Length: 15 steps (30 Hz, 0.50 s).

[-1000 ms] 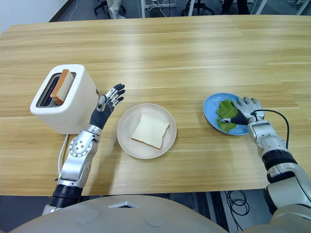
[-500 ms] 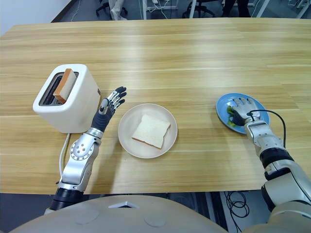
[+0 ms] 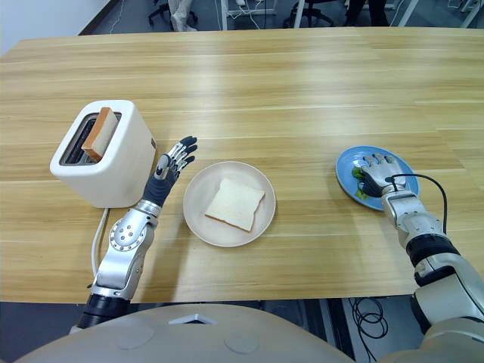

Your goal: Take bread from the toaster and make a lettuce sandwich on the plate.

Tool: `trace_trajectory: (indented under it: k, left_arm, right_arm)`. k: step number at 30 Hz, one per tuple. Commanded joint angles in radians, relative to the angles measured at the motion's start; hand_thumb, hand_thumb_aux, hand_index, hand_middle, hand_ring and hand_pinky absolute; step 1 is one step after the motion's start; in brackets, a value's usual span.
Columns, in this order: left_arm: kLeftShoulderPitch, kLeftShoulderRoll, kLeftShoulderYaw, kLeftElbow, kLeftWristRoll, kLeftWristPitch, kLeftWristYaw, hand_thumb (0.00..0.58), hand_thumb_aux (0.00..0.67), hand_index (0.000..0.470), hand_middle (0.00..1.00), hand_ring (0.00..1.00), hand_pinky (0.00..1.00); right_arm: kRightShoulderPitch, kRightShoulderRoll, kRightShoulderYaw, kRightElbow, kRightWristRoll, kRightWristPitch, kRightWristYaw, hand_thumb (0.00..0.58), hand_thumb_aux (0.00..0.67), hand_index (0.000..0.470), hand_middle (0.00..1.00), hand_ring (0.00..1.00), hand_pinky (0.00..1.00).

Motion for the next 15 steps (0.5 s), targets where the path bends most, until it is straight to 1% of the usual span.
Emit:
trace_trajectory:
  k: [1,9,15]
  left_arm:
    - [0.007,0.000,-0.005,0.001,0.014,-0.001,0.002,0.000,0.000,0.000,0.00,0.00,0.00]
    - [0.006,-0.001,-0.005,0.011,0.017,-0.010,0.004,0.000,0.000,0.000,0.00,0.00,0.00]
    - [0.003,-0.005,-0.005,0.020,0.018,-0.018,0.011,0.000,0.000,0.000,0.00,0.00,0.00]
  right_arm:
    - [0.036,-0.022,-0.041,-0.098,0.038,0.007,-0.023,0.580,0.670,0.460,1.00,1.00,1.00]
    - [0.109,-0.063,-0.152,-0.350,0.066,0.065,-0.027,0.580,0.670,0.460,1.00,1.00,1.00]
    - [0.119,-0.042,-0.193,-0.471,0.064,0.086,-0.023,0.580,0.670,0.460,1.00,1.00,1.00]
